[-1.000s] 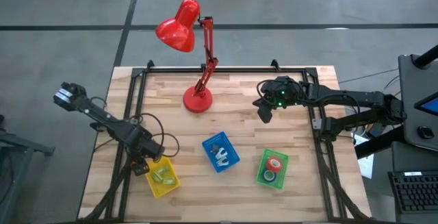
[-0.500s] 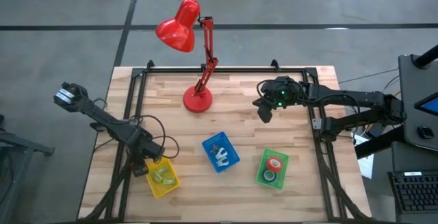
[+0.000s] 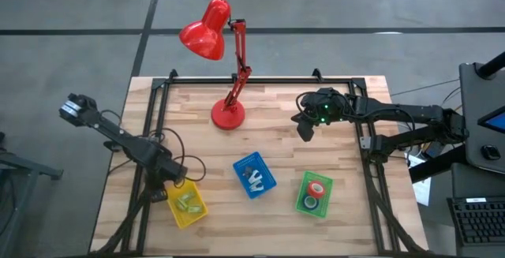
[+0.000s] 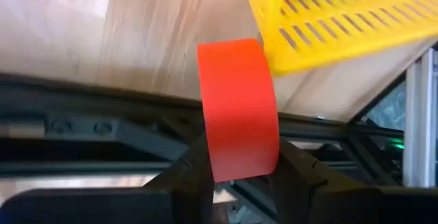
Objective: Pick and place Stapler, Stapler remover, tape
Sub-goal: Put the orange tape into the green bin
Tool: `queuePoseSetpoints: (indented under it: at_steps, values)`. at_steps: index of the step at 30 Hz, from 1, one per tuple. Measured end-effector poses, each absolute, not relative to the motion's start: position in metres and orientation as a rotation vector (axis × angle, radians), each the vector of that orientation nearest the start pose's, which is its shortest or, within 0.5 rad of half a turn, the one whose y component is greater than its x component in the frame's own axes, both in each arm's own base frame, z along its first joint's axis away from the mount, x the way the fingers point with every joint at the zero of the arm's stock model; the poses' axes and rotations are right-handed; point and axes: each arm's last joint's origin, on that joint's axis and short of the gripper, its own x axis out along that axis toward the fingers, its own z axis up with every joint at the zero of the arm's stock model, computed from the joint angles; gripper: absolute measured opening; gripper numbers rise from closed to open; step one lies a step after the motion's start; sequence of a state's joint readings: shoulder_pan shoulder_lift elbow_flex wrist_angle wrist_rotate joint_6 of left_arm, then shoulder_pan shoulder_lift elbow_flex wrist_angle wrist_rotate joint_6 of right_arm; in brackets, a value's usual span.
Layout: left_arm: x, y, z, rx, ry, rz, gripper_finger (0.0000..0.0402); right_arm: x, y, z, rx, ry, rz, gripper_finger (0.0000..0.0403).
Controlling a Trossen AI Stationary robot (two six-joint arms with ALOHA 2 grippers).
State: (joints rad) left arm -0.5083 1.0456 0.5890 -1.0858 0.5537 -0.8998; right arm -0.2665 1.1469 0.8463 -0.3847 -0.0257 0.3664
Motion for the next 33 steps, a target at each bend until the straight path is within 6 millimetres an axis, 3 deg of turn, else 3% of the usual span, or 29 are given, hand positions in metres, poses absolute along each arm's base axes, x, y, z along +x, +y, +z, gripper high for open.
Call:
queuePoseSetpoints:
  at_steps: [5, 8, 13, 17, 22, 28, 33]
  values:
    - [0.111, -0.079, 0.209, -0.724, 1.831, -0.084, 0.0103, 0.230, -0.062, 0.268, 0.450, 0.631, -0.354, 0.0008]
    - [0.106, -0.080, 0.227, -0.842, 1.918, -0.056, 0.0103, 0.230, -0.062, 0.268, 0.450, 0.631, -0.354, 0.0008]
    - [0.114, -0.084, 0.258, -0.944, 1.879, -0.121, 0.0106, 0.231, -0.062, 0.269, 0.474, 0.619, -0.346, 0.0008]
    - [0.129, -0.079, 0.279, -0.972, 1.715, -0.104, 0.0107, 0.235, -0.059, 0.274, 0.508, 0.572, -0.230, 0.0008]
    - [0.155, -0.057, 0.298, -1.025, 1.456, 0.063, 0.0112, 0.243, -0.057, 0.288, 0.533, 0.429, -0.045, 0.0008]
    - [0.207, -0.016, 0.331, -1.015, 0.949, 0.124, 0.0115, 0.248, -0.056, 0.305, 0.616, 0.274, 0.063, 0.0020]
    - [0.256, 0.005, 0.354, -0.947, 0.623, 0.057, 0.0115, 0.248, -0.055, 0.306, 0.733, 0.286, 0.098, 0.0070]
